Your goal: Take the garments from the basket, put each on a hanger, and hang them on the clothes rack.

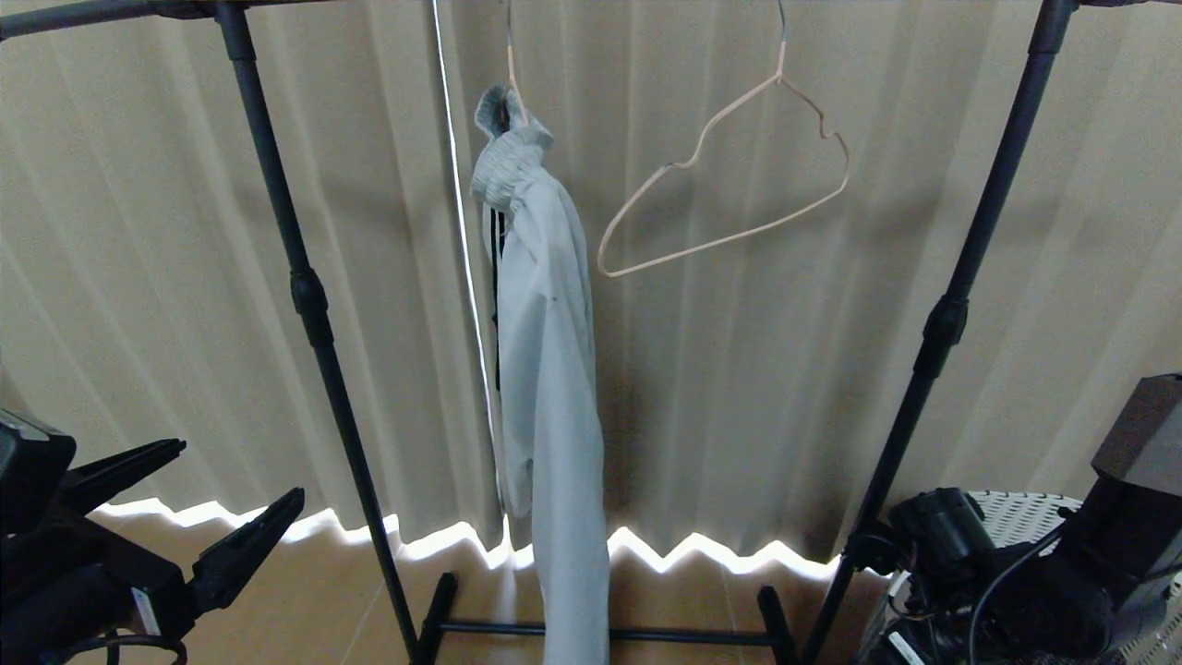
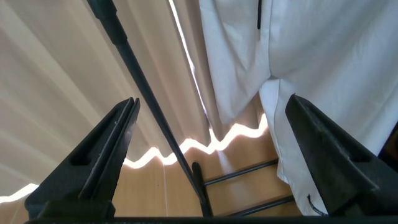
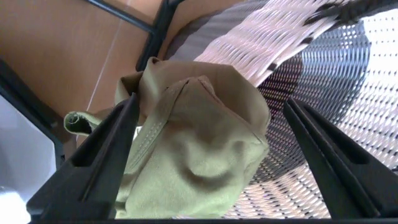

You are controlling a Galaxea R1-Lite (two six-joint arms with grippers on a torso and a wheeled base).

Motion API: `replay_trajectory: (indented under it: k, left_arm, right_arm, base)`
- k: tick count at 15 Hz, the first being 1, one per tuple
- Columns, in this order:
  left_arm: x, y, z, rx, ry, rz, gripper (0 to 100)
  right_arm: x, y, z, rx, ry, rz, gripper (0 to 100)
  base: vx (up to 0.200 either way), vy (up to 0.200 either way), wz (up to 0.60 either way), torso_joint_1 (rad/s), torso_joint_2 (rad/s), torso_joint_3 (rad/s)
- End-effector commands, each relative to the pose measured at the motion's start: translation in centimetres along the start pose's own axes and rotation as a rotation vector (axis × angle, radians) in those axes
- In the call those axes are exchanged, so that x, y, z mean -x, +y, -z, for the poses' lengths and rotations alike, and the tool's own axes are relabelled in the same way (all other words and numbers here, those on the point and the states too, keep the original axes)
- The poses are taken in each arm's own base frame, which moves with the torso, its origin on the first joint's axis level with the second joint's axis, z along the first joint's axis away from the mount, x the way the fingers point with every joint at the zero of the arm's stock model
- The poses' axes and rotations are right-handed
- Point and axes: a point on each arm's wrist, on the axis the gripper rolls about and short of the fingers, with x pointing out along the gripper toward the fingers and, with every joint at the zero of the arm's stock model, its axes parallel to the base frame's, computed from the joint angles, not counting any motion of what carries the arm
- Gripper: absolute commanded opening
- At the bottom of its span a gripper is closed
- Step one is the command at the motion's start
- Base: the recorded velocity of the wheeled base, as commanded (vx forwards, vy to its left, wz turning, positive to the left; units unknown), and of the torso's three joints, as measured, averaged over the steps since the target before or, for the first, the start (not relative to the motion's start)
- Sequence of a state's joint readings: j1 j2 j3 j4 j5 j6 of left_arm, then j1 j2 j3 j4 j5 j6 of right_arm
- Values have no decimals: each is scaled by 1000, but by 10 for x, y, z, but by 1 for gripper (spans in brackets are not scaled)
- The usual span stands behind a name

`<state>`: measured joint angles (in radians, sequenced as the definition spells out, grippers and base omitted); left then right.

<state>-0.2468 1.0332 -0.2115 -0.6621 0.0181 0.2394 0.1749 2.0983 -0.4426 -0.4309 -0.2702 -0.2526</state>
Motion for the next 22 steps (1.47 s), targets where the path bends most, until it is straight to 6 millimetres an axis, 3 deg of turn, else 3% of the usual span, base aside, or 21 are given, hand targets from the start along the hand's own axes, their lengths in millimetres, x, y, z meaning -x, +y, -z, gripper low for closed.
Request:
replay_trajectory:
  k: [1,2,7,9,15,17,19,21,22]
  left_arm:
    - [0,0,0,0,1,0,100]
    - [0,0,0,0,1,0,100]
    - [0,0,0,-1,0,0,100]
    - [0,0,0,0,0,0,100]
    - [-1,0,1,-2,4,1,100]
    - [0,-1,2,-2,7,5,100]
    - [0,-3,1,-6,2,25,100]
    - [1,-4,1,-7,0,33,100]
    - [5,-10,1,-14,-22,74,100]
  right_arm:
    - [-5,0,1,-3,16,-2,100]
    - [-5,-1,1,-4,18,-2,0]
    - [-3,-2,0,-7,6,0,0]
    - [7,-6,0,-23,-23,10,0]
    - [80,-22,14,-86,-274,35,0]
    - [114,-26,27,-107,-430,6,0]
    - [137,-28,35,-107,-550,-45,0]
    - [143,-28,38,-102,-588,-67,0]
    - [163,-27,46,-64,-725,-166,0]
  base:
    - [0,0,0,0,0,0]
    - [0,0,0,0,0,0]
    - [0,0,0,0,0,0]
    - [0,0,0,0,0,0]
    - [0,0,0,0,0,0]
    - [0,0,0,0,0,0]
    - [0,0,0,0,0,0]
    - [0,0,0,0,0,0]
    - [0,0,0,0,0,0]
